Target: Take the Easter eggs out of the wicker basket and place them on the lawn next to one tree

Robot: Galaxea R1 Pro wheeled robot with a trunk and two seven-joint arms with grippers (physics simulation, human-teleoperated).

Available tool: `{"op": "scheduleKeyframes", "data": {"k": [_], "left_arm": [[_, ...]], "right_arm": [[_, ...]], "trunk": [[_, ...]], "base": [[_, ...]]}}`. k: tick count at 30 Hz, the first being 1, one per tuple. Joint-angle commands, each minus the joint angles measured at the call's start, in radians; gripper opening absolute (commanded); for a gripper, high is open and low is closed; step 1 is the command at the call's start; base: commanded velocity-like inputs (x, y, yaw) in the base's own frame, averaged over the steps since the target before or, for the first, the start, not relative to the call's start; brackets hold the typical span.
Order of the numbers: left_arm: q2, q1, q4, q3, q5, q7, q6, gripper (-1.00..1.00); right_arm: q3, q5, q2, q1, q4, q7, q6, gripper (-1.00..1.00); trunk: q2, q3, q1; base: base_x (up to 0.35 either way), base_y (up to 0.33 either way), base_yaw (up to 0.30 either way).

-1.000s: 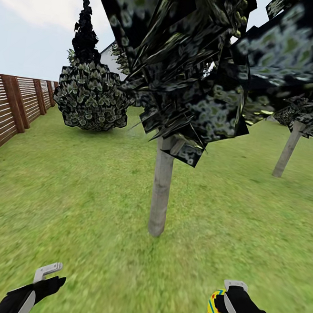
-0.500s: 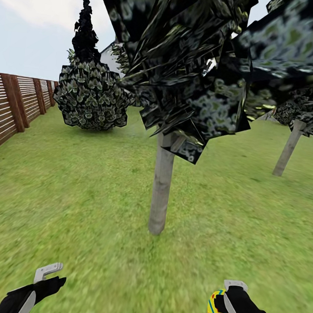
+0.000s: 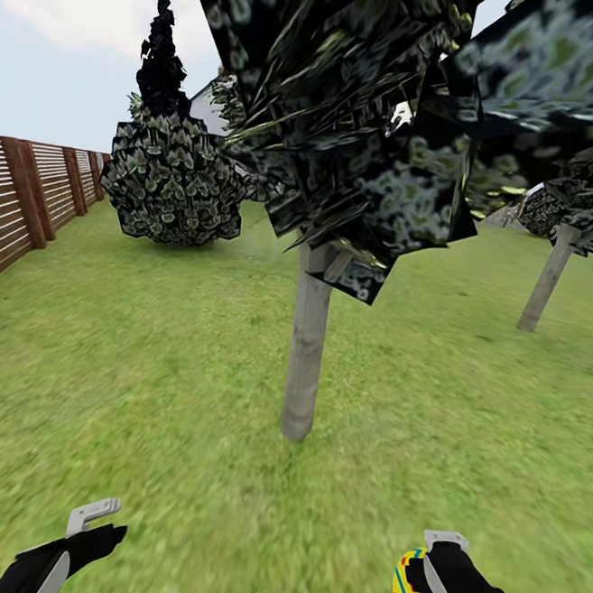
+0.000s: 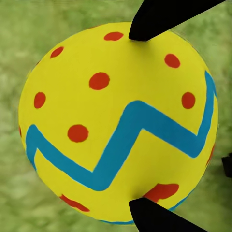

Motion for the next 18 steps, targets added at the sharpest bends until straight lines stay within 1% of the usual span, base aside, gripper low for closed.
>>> {"op": "scheduleKeyframes", "data": {"k": [1,12,18], "left_arm": [[-0.001,-0.001,-0.001,0.003,0.009,-0.003,0.007,1.0],[-0.001,-0.001,-0.001,0.003,0.009,-0.003,0.007,1.0],[-0.008,-0.001,-0.001,0.003,0.009,-0.003,0.007,1.0]], "right_arm": [[-0.003,0.002,0.001,0.0,-0.002,-0.001,0.005,-1.0],[-0.003,0.002,0.002,0.0,-0.002,-0.001,0.005,-1.0],[-0.003,0.002,0.001,0.0,-0.002,-0.001,0.005,-1.0]], "trunk": [[-0.008,-0.004,0.004],[-0.085,-0.039,0.046],[-0.127,-0.058,0.069]], "base": [[0.0,0.0,0.0],[0.0,0.0,0.0],[0.0,0.0,0.0]]}}
